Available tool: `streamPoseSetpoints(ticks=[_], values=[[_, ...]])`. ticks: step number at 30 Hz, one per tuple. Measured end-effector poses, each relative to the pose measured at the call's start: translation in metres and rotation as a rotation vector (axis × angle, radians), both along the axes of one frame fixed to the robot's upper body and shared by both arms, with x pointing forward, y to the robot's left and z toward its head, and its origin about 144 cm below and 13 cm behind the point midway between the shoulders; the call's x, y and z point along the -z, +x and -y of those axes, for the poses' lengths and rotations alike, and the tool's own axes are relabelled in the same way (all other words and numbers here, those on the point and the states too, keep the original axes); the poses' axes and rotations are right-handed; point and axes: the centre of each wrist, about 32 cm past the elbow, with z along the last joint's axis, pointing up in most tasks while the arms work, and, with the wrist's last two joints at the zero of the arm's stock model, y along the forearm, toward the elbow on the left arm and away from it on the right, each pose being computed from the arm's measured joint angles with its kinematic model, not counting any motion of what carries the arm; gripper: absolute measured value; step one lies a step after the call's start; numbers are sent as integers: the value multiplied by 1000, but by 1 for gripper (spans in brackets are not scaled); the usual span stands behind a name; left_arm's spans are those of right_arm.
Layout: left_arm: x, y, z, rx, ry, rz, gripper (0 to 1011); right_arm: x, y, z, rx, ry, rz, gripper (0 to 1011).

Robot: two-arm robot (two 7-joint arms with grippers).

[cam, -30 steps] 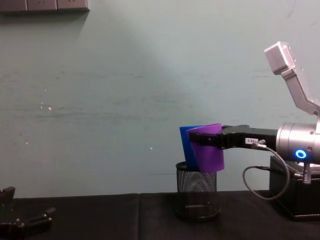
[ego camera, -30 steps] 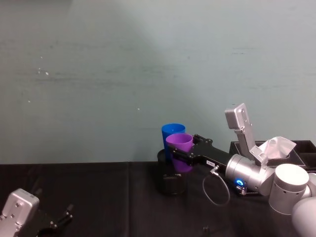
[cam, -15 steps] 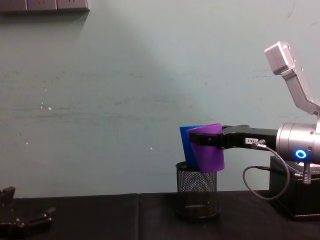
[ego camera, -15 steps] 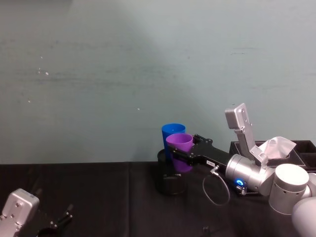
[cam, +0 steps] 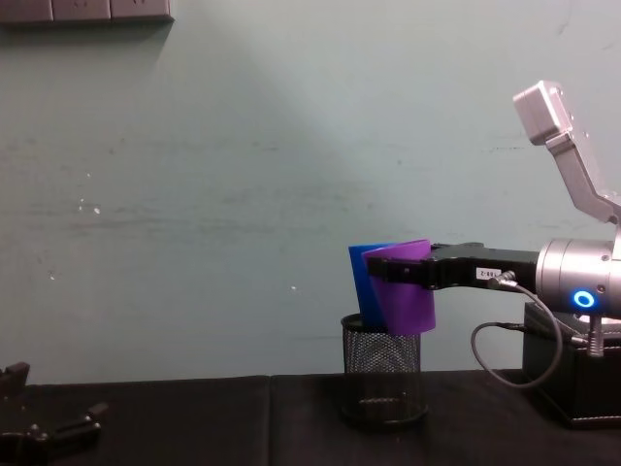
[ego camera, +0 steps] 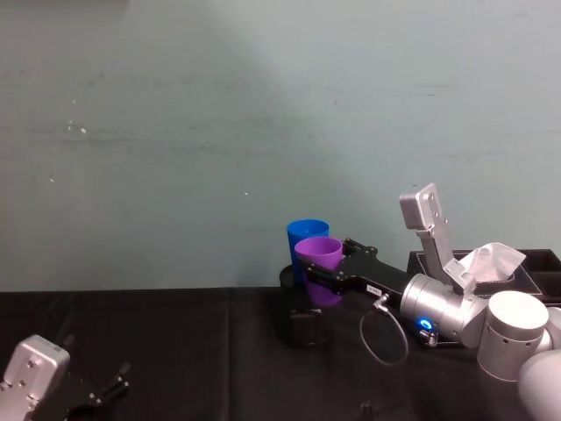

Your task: Pick up one cup with a gripper and tap it against the other cup.

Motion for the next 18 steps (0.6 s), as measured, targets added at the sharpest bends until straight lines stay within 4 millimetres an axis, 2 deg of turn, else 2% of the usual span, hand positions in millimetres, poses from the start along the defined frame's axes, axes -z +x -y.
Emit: streamPoseSetpoints(ticks=[18], values=[[0,0,0,0,0,0,1000,0,0,0,0,0,0,732]])
